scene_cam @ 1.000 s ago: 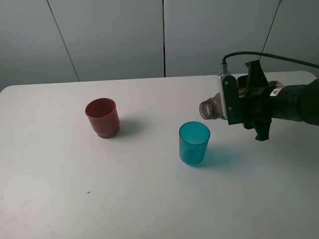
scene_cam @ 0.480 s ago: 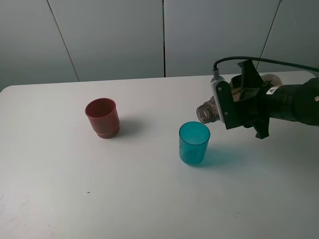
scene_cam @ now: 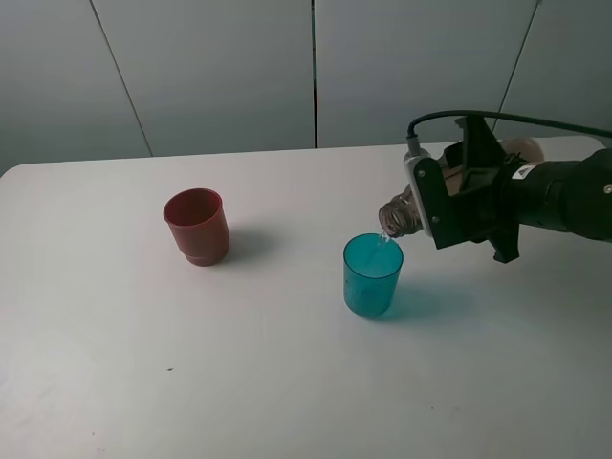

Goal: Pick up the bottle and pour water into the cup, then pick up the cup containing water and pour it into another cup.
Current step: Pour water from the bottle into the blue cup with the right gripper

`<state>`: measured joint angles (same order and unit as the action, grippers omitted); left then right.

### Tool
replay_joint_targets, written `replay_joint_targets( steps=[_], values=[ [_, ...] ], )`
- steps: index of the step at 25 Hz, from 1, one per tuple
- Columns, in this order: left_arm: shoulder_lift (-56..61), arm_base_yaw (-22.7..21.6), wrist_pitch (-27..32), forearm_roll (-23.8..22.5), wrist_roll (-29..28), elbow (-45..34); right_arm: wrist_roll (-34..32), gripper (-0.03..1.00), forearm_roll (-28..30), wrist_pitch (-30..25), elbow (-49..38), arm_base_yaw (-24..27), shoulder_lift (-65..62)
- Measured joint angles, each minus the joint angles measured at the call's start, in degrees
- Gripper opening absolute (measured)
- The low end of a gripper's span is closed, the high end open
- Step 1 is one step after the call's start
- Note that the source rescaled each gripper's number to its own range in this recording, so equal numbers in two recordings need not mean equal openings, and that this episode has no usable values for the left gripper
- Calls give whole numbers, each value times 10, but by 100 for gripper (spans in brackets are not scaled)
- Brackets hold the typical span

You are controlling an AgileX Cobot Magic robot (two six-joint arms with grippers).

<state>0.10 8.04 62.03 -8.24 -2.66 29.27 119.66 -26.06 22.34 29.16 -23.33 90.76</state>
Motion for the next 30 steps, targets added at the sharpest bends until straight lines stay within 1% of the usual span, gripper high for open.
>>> replay_joint_targets(
  steps=[5, 14, 26, 30],
  values=[
    [0, 0, 0, 0, 0, 0, 0, 2, 0, 21, 0, 0, 0],
    [0, 0, 0, 0, 0, 0, 1, 2, 1, 24, 0, 0, 0],
    [0, 0, 0, 0, 0, 0, 1, 2, 34, 27, 1, 0, 0],
    [0, 0, 0, 0, 0, 0, 1, 2, 45, 53, 2, 0, 0]
  ],
)
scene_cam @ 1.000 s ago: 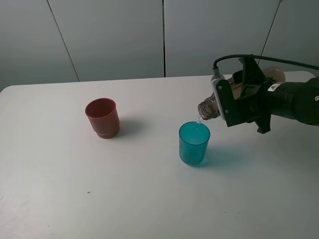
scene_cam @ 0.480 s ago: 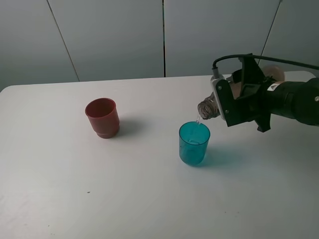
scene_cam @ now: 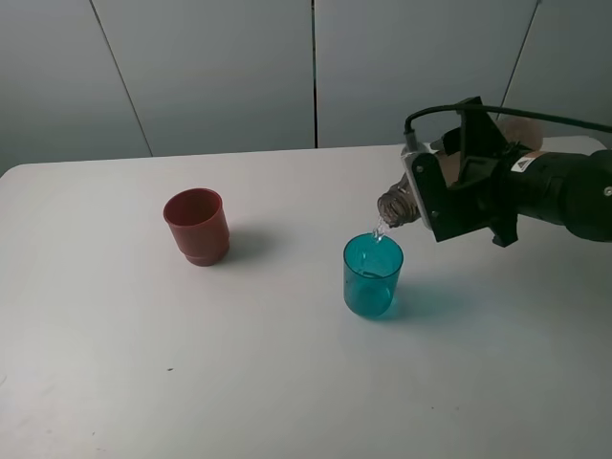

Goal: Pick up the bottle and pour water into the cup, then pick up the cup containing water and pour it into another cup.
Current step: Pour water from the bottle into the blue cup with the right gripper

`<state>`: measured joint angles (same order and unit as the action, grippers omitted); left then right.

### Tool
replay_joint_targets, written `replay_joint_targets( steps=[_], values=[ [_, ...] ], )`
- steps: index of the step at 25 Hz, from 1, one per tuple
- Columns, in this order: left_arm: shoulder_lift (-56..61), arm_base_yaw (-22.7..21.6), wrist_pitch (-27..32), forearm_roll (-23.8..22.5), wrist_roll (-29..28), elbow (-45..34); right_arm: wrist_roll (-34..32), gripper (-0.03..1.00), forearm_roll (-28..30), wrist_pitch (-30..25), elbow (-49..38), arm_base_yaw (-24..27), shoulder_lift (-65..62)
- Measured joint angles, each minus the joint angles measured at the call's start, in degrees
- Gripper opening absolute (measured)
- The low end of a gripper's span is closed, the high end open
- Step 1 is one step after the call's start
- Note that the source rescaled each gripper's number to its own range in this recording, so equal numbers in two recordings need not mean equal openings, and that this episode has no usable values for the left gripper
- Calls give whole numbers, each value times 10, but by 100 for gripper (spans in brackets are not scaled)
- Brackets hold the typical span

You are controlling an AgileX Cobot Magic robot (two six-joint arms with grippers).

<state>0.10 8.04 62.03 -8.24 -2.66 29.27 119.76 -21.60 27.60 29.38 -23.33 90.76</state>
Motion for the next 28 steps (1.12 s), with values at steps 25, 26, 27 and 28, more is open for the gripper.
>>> replay_joint_targets(
  steps=[25, 26, 27, 28],
  values=[
    [0, 0, 0, 0, 1, 0, 0, 2, 0, -9, 7, 0, 0],
    [0, 0, 0, 0, 1, 0, 0, 2, 0, -13, 7, 0, 0],
    [0, 0, 0, 0, 1, 0, 0, 2, 0, -14, 7, 0, 0],
    [0, 0, 0, 0, 1, 0, 0, 2, 0, -14, 7, 0, 0]
  ],
)
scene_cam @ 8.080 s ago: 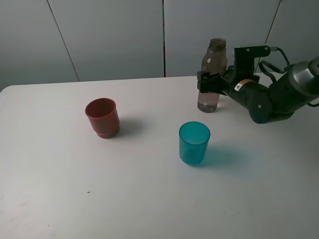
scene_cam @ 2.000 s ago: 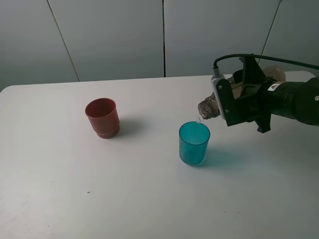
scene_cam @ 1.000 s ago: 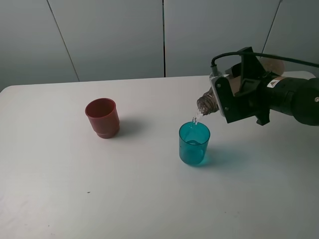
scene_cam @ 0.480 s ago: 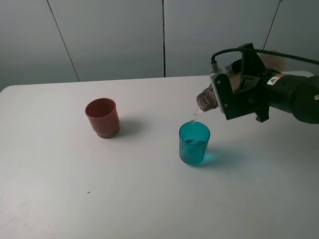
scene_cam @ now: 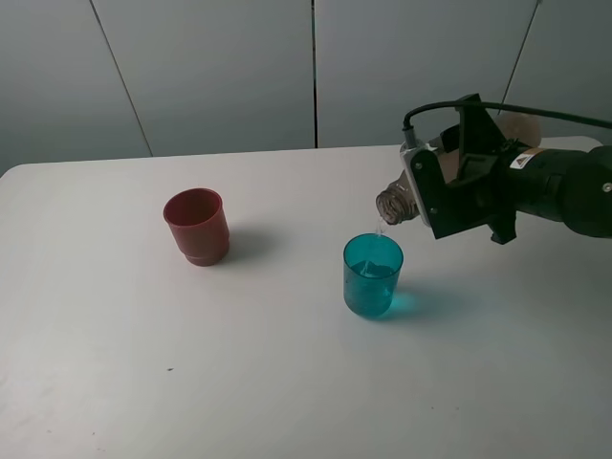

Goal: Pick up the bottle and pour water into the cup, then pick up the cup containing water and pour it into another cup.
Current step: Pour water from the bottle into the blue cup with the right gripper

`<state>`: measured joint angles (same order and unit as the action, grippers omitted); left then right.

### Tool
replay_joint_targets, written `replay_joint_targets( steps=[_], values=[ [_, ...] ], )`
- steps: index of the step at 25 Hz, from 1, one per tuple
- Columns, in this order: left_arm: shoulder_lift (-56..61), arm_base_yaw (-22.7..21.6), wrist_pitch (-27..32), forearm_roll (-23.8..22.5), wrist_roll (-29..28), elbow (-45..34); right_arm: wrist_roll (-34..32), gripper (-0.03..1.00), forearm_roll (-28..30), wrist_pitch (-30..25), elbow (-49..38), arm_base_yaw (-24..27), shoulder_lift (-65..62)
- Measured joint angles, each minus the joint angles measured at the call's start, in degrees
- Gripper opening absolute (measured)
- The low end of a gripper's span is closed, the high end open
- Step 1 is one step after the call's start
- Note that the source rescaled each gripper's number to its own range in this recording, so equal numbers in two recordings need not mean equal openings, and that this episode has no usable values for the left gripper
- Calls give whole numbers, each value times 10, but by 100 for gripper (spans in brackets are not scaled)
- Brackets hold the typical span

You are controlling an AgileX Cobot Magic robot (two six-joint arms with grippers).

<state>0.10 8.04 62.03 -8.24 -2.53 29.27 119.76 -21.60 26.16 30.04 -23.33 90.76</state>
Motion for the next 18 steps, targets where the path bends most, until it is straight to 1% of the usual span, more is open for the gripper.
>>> replay_joint_targets(
  steps=[18],
  values=[
    [0, 0, 0, 0, -1, 0, 0, 2, 0, 11, -12, 0, 0]
  ],
)
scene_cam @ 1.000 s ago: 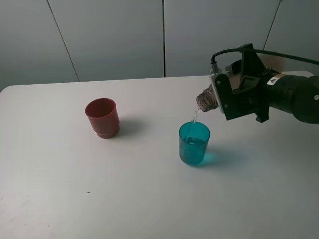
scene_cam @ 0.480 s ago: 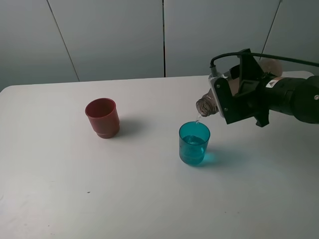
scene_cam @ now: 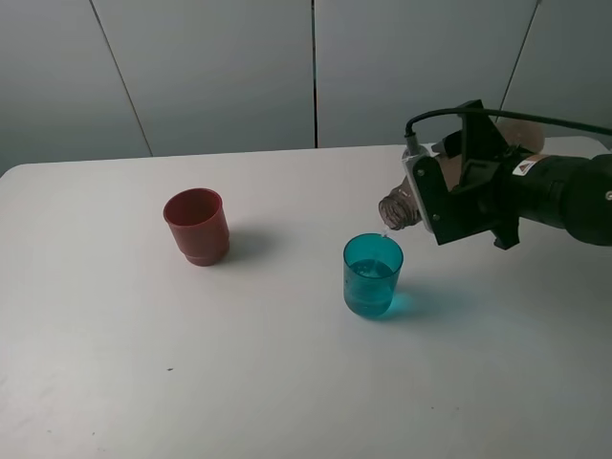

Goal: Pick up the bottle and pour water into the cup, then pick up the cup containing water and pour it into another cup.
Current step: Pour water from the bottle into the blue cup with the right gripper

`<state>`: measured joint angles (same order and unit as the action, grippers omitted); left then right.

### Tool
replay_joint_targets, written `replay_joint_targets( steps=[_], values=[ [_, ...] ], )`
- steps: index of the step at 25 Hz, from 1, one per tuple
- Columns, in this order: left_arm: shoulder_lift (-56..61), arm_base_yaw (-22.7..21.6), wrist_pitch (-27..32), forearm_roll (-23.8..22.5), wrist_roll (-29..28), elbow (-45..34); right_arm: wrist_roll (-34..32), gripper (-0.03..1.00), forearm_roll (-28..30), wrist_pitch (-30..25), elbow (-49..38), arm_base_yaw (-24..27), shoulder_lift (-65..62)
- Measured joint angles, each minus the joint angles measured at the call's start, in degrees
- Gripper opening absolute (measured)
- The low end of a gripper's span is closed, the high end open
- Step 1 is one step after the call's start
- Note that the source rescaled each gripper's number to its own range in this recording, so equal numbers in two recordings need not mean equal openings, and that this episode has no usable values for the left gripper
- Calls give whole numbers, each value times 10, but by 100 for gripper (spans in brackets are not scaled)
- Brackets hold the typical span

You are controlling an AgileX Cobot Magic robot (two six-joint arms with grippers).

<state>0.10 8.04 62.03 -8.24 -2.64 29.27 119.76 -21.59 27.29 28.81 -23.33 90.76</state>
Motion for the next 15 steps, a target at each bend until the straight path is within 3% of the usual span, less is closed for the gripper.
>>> replay_joint_targets(
  steps=[15],
  values=[
    [0, 0, 0, 0, 0, 0, 0, 2, 11, 2, 0, 0, 0]
  ],
)
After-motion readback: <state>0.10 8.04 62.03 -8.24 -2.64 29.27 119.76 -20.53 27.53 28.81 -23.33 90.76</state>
